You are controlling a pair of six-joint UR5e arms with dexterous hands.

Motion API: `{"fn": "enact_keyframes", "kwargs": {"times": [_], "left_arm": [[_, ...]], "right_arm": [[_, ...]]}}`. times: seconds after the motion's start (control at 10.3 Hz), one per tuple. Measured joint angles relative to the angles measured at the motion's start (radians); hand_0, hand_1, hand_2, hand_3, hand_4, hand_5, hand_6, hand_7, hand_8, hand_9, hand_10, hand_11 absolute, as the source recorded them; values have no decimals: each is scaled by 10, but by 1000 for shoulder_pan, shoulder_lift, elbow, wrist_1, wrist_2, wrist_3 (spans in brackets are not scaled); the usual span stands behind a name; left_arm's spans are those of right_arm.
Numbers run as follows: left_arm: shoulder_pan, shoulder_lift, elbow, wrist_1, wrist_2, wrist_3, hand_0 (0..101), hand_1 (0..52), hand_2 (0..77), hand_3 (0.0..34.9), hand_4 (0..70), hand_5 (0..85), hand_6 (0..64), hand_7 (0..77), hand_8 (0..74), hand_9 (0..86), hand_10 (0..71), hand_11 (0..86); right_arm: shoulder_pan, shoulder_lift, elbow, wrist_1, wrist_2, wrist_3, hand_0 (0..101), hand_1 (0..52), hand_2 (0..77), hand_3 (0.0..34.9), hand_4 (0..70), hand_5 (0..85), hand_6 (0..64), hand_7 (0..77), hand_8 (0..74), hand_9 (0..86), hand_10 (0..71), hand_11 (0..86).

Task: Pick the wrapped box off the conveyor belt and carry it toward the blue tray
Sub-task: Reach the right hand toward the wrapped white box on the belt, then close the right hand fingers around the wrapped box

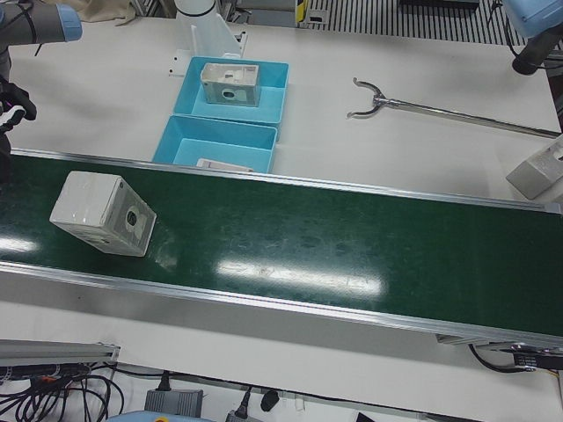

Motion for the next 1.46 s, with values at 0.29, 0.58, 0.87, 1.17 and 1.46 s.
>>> {"fn": "enact_keyframes", "kwargs": {"times": [0.29, 0.58, 0.87, 1.17, 1.46], "left_arm": [[0, 0, 0, 0, 0, 0, 0, 0, 5, 0, 0, 11, 0, 0, 0, 0, 5, 0], [0, 0, 0, 0, 0, 0, 0, 0, 5, 0, 0, 11, 0, 0, 0, 0, 5, 0], [0, 0, 0, 0, 0, 0, 0, 0, 5, 0, 0, 11, 0, 0, 0, 0, 5, 0], [0, 0, 0, 0, 0, 0, 0, 0, 5, 0, 0, 11, 0, 0, 0, 0, 0, 0], [0, 0, 0, 0, 0, 0, 0, 0, 5, 0, 0, 11, 0, 0, 0, 0, 0, 0]], "right_arm": [[-1, 14, -24, 10, 2, -4, 402, 87, 65, 0, 0, 5, 0, 0, 44, 33, 0, 11], [-3, 22, -38, 12, 3, -6, 411, 87, 76, 0, 5, 5, 0, 0, 44, 33, 0, 11], [-3, 29, -47, 12, 4, -8, 446, 125, 87, 0, 16, 5, 0, 0, 49, 33, 0, 11], [-5, 38, -58, 12, 5, -10, 461, 131, 98, 0, 33, 5, 0, 0, 44, 22, 0, 11], [-6, 43, -80, 18, 5, -6, 462, 142, 104, 0, 33, 5, 0, 0, 38, 16, 0, 11]]}}
